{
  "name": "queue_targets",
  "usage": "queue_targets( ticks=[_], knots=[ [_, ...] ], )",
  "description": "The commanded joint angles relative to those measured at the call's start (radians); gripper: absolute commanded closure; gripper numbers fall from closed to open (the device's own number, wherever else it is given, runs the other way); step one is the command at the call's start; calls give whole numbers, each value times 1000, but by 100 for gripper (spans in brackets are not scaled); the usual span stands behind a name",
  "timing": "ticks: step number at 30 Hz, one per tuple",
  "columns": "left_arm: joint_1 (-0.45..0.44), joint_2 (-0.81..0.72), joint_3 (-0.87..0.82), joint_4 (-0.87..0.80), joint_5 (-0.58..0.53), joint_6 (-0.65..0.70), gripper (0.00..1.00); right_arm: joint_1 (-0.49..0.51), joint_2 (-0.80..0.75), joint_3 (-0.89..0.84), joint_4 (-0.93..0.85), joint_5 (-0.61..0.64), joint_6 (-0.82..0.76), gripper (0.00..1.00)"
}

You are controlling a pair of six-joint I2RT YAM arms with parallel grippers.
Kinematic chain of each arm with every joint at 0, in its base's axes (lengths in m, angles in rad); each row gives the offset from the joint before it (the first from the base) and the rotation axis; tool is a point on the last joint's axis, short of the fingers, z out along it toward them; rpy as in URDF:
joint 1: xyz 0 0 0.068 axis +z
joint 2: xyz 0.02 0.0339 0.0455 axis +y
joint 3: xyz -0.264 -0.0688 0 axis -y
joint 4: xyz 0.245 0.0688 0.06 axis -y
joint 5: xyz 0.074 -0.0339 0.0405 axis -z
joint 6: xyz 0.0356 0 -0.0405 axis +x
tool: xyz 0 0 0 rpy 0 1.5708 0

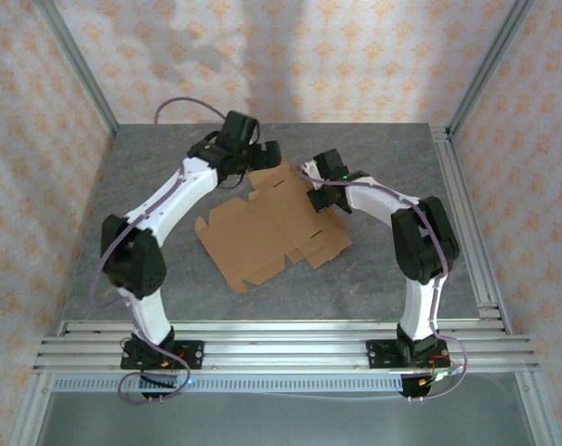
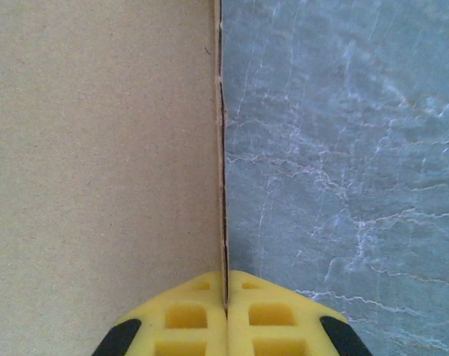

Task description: Fold the paper box

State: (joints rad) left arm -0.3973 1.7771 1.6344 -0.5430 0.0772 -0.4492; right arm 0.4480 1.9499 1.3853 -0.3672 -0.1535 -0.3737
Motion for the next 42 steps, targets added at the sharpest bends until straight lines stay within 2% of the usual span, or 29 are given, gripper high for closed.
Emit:
queue_targets(
  ticks=[1,4,8,11,18,28,33,38,42],
  knots=[
    [44,-88,-146,110,-106,40,0,-6,72,83,-144,35,52,100],
    [85,-154,-249,127,-102,38,0,-10,107,121,-171,40,67,94],
    [125,-198,-332,117,-88,42,0,-26,81,106,-147,16,93,70],
    [130,-212,-364,113,-82,59,0,-50,35,57,-111,-28,111,63],
    [130,-217,-402,158,-34,52,0,-78,9,-9,-80,-116,120,61],
    [129,-216,-403,165,-11,49,0,-89,36,22,-133,-215,160,63],
    [130,-216,-406,164,-1,51,0,-89,62,49,-145,-212,200,65],
    [132,-228,-413,177,-7,55,0,-89,41,21,-103,-177,205,72],
    [133,-225,-409,187,-1,59,0,-90,50,33,-120,-178,199,71]
  ],
)
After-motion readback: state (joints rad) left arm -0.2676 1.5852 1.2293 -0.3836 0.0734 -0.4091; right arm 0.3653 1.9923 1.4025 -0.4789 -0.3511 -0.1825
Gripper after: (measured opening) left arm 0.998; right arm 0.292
